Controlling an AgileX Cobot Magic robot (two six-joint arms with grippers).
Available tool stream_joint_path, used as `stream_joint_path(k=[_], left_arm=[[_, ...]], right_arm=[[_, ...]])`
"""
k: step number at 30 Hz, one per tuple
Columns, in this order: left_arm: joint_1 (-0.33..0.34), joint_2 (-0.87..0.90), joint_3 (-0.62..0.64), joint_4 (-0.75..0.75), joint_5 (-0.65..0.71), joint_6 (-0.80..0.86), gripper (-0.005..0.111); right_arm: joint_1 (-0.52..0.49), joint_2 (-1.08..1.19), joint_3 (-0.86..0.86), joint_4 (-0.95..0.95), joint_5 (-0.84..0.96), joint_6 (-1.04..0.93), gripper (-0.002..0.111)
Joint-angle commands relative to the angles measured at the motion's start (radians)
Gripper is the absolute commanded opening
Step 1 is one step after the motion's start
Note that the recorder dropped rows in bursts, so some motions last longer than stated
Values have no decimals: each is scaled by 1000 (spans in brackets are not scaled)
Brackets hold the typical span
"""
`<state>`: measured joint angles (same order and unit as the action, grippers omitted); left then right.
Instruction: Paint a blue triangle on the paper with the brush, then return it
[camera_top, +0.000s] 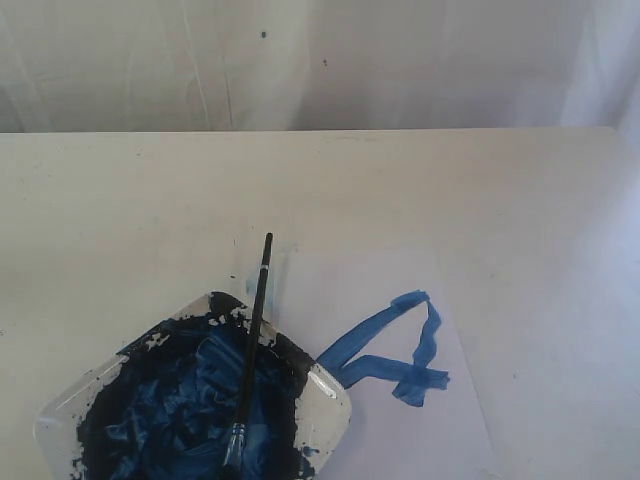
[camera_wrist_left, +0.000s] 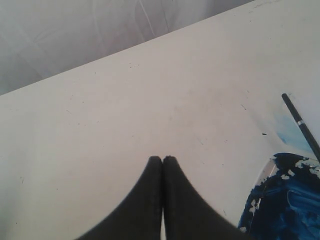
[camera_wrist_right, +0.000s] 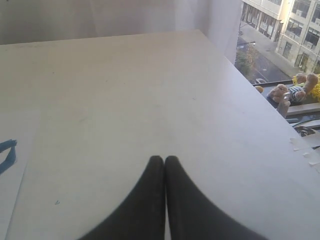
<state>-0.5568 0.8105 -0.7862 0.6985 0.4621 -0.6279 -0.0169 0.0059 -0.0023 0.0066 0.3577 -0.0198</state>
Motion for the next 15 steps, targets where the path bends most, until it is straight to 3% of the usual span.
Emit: stream_joint_path(k=[1, 15], left_arm=[[-3, -9, 7, 6, 1, -2, 0], [-3, -60, 7, 19, 6, 11, 0]], right_arm=[[-3, -6, 2, 0, -6, 3, 0], [-3, -6, 2, 0, -6, 3, 0]])
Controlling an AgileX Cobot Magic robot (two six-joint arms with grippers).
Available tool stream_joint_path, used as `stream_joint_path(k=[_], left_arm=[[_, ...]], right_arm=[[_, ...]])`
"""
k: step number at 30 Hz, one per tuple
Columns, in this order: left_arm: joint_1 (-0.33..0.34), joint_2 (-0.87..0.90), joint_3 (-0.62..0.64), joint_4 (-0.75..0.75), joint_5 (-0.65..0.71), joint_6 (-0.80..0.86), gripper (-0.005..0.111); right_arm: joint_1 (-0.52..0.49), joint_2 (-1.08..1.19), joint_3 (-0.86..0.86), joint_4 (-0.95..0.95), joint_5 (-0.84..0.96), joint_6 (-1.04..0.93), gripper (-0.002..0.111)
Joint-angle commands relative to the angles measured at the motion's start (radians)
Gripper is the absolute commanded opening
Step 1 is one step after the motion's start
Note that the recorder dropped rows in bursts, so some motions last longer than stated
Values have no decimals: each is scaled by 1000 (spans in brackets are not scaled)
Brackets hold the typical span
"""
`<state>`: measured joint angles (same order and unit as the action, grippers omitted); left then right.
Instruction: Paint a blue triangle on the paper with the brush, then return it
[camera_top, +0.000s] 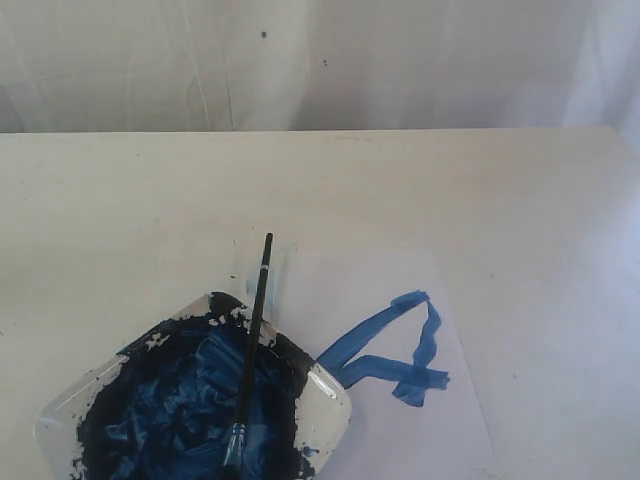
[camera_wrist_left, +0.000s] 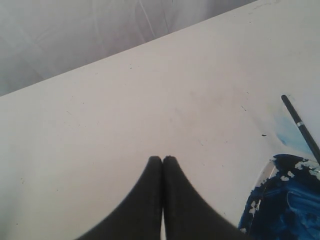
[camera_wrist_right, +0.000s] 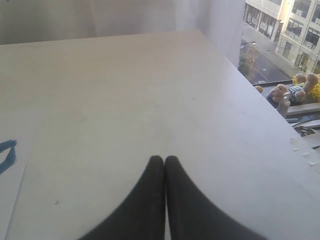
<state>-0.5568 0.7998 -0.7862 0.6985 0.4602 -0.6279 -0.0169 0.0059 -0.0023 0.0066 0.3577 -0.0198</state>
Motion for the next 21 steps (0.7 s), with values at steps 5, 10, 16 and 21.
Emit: stream_joint_path(k=[5, 10, 16, 21], left_arm=[[12, -242, 20, -137, 180, -28, 0], [88, -480, 143, -139, 73, -74, 0], [226, -701, 362, -182, -159, -74, 0], [270, -743, 499, -200, -350, -74, 0]], right_arm=[[-3, -6, 2, 0, -6, 3, 0], [-3, -6, 2, 0, -6, -3, 0], [-3, -6, 2, 0, -6, -3, 0], [-3, -6, 2, 0, -6, -3, 0]])
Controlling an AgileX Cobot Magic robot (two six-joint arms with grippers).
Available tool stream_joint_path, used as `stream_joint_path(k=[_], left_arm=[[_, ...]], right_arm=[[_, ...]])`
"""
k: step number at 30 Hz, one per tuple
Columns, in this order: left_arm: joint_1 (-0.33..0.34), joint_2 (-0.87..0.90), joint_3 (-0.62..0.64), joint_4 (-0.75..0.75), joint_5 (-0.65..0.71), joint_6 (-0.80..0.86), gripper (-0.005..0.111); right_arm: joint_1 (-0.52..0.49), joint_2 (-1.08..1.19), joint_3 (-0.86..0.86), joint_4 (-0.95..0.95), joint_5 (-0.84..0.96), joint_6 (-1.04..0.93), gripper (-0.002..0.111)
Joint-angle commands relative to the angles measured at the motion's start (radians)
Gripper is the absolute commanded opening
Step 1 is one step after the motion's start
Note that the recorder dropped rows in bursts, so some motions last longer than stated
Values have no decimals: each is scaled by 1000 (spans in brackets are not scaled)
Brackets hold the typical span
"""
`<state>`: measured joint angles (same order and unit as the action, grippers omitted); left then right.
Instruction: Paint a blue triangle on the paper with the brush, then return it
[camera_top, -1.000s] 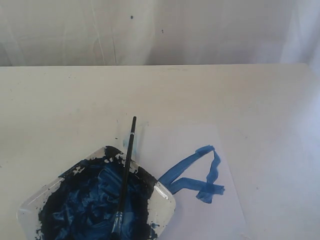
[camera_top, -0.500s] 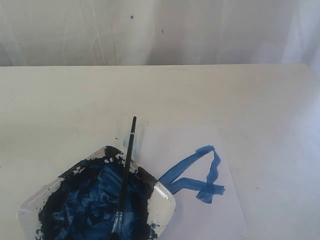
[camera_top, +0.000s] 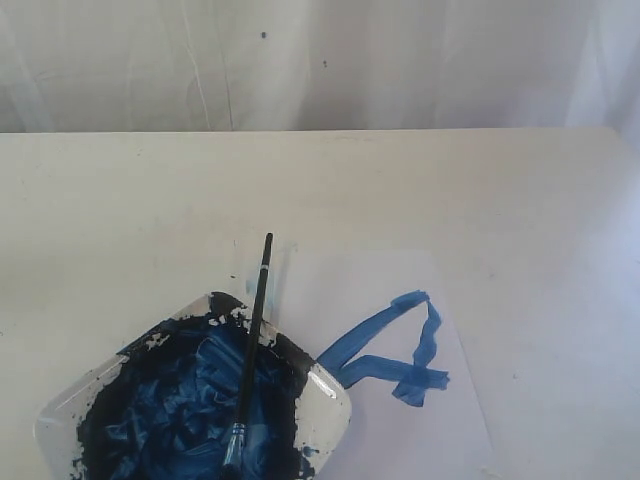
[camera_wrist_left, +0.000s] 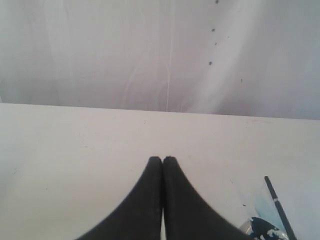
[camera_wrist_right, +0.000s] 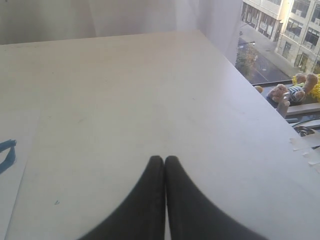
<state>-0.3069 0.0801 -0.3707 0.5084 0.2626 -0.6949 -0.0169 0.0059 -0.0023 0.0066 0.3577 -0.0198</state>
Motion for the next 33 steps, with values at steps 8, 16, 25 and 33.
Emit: stream_joint_path(k=[8, 16, 25, 33], left_arm=[[20, -21, 213, -30, -165, -38, 0], [20, -21, 337, -232, -139, 206, 0], [20, -21, 371, -590, -94, 729, 0], [30, -34, 371, -575, -21, 742, 0]], right_arm=[[-3, -6, 2, 0, -6, -3, 0], [-3, -6, 2, 0, -6, -3, 0], [-3, -6, 2, 0, -6, -3, 0], [-3, -6, 2, 0, -6, -3, 0]])
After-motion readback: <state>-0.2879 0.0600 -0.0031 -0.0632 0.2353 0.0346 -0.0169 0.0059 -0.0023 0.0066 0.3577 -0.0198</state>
